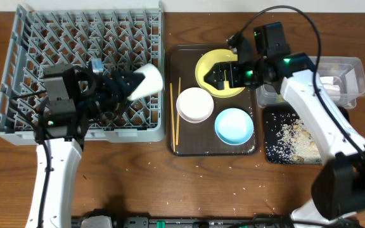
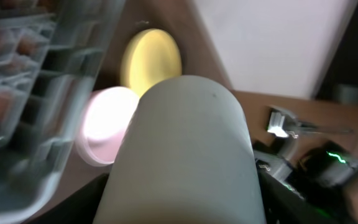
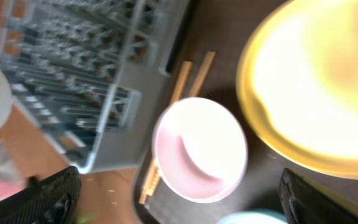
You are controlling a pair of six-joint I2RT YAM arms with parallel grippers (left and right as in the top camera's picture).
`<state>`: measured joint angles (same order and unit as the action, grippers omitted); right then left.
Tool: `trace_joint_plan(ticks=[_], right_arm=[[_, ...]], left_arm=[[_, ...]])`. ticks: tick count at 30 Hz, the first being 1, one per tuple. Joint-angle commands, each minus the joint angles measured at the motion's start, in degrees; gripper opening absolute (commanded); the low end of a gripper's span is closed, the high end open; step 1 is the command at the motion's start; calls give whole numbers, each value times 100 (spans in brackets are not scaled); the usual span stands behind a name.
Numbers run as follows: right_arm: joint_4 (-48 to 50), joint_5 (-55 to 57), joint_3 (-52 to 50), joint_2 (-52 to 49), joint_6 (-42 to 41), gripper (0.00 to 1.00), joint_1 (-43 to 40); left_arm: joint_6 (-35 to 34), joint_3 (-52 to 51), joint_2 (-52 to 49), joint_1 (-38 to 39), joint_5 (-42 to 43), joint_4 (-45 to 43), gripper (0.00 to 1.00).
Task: Sort waste into correct bins and load items into the dishwasher
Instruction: 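Lower the cream cup into the dish rack with the left gripper and release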
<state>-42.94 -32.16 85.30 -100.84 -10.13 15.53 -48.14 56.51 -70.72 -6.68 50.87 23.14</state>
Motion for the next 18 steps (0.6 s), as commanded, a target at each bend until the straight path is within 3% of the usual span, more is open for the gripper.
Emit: trace_joint_plan(ticks=[1,6,13,18], right_arm=[[-234,1034,11,411,273,99,-26],[-603,1311,11,540,472,99,-24],[-876,1311,11,535,555,99,-24],[-940,1309,11,535,555,99,-24]], left_arm=[[1045,907,116,105,-1495,1027,27],[1596,1952,111,450,-3163,2474,27],[1687,2179,-72,1292,-4819,3412,27],[1827,2179,-684,1827,-5187,3617,27]])
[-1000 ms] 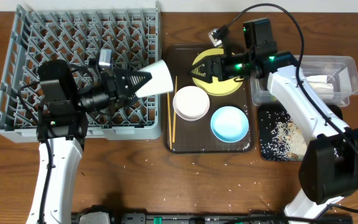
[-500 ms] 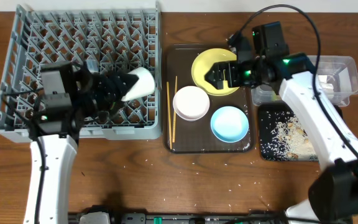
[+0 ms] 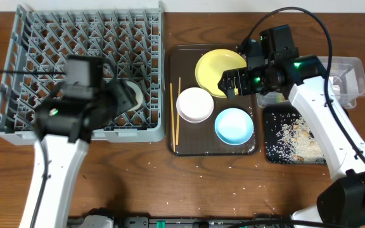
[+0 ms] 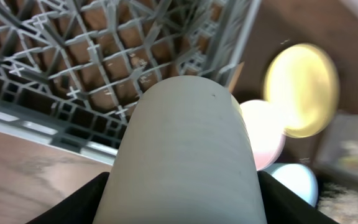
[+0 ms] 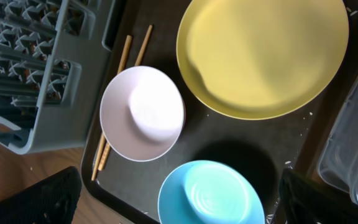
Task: Sort waste into correct bins and load items into the dishwasher
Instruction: 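Lower the cream cup into the dish rack with the left gripper and release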
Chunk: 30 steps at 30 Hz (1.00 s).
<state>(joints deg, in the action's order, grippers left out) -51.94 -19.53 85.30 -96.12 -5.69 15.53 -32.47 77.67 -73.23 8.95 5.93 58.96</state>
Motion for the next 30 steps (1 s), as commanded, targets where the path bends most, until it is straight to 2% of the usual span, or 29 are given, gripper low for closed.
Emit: trace_joint_plan(ticks=[1,9,20,24,27,30], right_arm=[[-61,46,11,63,111,99,-24],[-240,48,11,63,219,99,-24],[-275,46,11,63,216,99,-24],[-297,46,11,63,216,99,-22],[-341,48,11,63,216,99,-22],[-363,48,11,63,216,99,-22]], left_arm=[[289,63,-590,341,-708,33,27],[332,61,-1781,592,-831,107,27],[330,55,-2540,592,-619,157,29],[330,42,-2763,592,-616,120,41],[330,42,-2874,592,-619,122,62],[330,42,-2889,592,-616,125,77]])
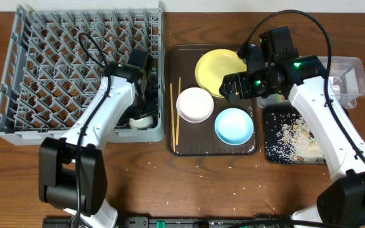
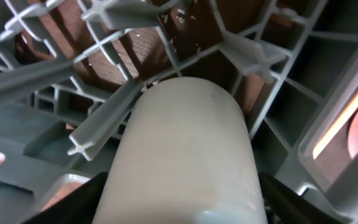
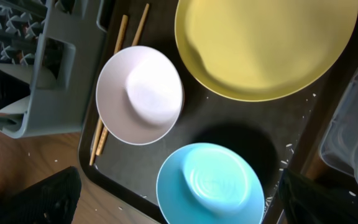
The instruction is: Sort waste into correct bins and load items into the dishwasher
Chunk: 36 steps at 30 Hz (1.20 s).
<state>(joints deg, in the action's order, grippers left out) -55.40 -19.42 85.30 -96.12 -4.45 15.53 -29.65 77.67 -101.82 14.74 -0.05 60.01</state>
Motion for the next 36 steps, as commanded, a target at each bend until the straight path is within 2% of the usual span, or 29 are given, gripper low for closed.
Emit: trace_joint_plan(ticks=[1,2,4,11,17,22,29,36], right_arm=[[-20,35,11,63,92,99,-22],[-22,37,11,63,92,99,-22],[-20,37,11,63,92,99,-24],[-15,35,11,66,87,98,-24],[35,35,11,214,-179,95,-26],[66,210,11,614,-466,89,-61],[-61,739,11,1130,-920,83,-234],[-273,911,11,1255,-1056,82,-463]], left_arm=[[48,42,-31,13,-15,22,81],[50,42,-28,13,-7,37,87],[66,55,-28,13,70,70,92],[317,549,142,13,111,444,93],[850,1473,498,146,136,960,93],[975,1604,754,455,765,723,93],[651,1416,651,1145,841,374,90],[-516,1327,313,1668,925,319,79]])
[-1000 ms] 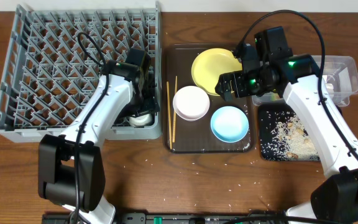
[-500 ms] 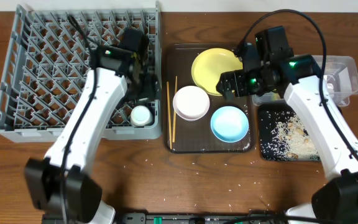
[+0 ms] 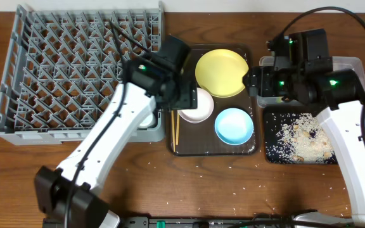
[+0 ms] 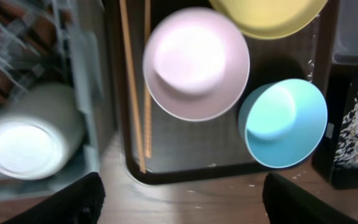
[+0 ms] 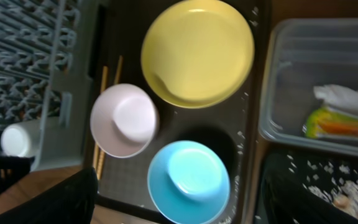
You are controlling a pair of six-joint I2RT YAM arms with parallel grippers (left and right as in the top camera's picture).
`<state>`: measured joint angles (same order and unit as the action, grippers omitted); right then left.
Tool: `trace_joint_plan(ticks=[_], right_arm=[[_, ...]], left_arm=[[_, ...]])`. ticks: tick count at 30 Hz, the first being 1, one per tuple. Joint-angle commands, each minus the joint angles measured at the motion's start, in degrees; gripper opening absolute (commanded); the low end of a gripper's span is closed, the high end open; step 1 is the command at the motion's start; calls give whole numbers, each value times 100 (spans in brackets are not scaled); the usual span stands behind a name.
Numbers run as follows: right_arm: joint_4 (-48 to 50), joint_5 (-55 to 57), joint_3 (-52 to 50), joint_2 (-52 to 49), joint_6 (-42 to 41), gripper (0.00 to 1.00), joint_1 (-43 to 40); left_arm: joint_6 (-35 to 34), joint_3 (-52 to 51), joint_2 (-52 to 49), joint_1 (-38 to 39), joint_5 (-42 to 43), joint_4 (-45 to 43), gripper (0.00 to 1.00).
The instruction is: Sort waste into correct bins and load items into the dishwasher
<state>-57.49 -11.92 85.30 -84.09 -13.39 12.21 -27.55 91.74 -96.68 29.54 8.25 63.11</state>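
A white cup (image 4: 27, 134) sits in the grey dish rack (image 3: 56, 76) at its near right corner, one round end facing up. My left gripper (image 4: 185, 205) hangs open and empty above the dark tray (image 3: 185, 147), over the pink bowl (image 4: 196, 62) and beside the chopsticks (image 4: 132, 93). The blue bowl (image 4: 283, 122) and the yellow plate (image 5: 197, 53) also lie on the tray. High over the tray's right edge, my right gripper (image 5: 179, 205) is open and empty too.
A clear bin (image 5: 328, 81) holding a wrapper (image 5: 337, 118) stands at the right. In front of it is a black tray (image 3: 296, 136) strewn with rice. Grains of rice dot the wooden table (image 3: 220, 190).
My left gripper has let go of the white cup, which stays in the rack's near right corner. That gripper is now open above the tray. The right gripper is higher and further right.
My left gripper held the white cup above the rack, tilted toward the tray. Then it held it over the rack's right part, then down among the pegs at the near right corner. Now the cup rests there, released. The right gripper stayed open above the tray.
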Motion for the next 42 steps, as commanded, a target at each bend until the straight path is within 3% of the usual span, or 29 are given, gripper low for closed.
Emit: trace_joint_plan(ticks=[1,13,22,30,41,42], right_arm=[[-87,162,11,52,-164,82,-166],[264,46,11,728,-162,99,-1093],[-151,55,9,1274,-20,99,-1912],[-297,98,9,1246,79,99,-1932],[-352,122,9,1073,81,99,-1932],[-367,142,9,1047,79,99,-1932]], left_arm=[[-726,-87,-247,282,175,-52,79],[-625,-164,-1268,1305,560,-741,79],[-402,-164,-2277,1303,1196,-981,75],[-144,-164,-2549,1270,1971,-1480,65],[-149,-166,-2721,1252,2181,-1716,57],[-173,-166,-2736,1252,2175,-1714,53]])
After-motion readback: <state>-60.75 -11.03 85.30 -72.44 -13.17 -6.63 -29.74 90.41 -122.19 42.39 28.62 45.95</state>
